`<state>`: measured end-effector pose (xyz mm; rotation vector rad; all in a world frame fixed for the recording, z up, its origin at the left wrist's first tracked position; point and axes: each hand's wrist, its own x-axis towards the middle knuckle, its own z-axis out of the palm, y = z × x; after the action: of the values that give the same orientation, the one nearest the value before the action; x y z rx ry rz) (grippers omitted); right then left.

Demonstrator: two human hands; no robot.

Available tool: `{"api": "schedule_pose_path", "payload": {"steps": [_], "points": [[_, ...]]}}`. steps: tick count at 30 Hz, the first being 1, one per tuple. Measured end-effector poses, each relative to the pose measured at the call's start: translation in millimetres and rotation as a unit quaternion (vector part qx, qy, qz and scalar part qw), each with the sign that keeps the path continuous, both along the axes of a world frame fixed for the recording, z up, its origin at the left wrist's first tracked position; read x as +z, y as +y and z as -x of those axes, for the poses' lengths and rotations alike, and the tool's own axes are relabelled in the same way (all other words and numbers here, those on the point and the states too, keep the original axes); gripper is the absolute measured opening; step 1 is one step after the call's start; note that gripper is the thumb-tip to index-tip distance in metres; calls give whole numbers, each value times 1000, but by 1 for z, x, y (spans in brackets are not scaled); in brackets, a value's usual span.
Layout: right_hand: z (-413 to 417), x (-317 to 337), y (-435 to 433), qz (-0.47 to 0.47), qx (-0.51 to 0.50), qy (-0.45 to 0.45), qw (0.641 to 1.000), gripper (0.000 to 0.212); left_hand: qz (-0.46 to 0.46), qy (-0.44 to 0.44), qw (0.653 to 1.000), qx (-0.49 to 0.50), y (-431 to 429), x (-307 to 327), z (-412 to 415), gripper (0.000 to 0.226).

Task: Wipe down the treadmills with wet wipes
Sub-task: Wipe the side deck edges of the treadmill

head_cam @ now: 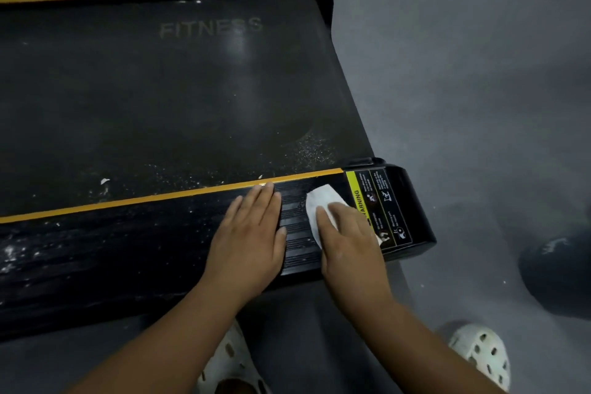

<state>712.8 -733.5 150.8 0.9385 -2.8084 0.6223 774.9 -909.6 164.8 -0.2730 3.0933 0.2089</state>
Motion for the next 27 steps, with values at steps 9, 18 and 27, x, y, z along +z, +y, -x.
{"api": "schedule_pose_path", "payload": {"steps": [9, 18, 27], "points": [[-4, 7, -12, 109, -45, -73, 990, 21, -5, 22, 1000, -16, -11, -4, -19, 63], [10, 20, -6, 10, -43, -33, 999, 30, -7, 17, 1000, -3, -11, -6, -19, 68], [18, 20, -18, -4, -172, -47, 984, 33, -11, 21, 1000, -1, -10, -7, -20, 66]]}}
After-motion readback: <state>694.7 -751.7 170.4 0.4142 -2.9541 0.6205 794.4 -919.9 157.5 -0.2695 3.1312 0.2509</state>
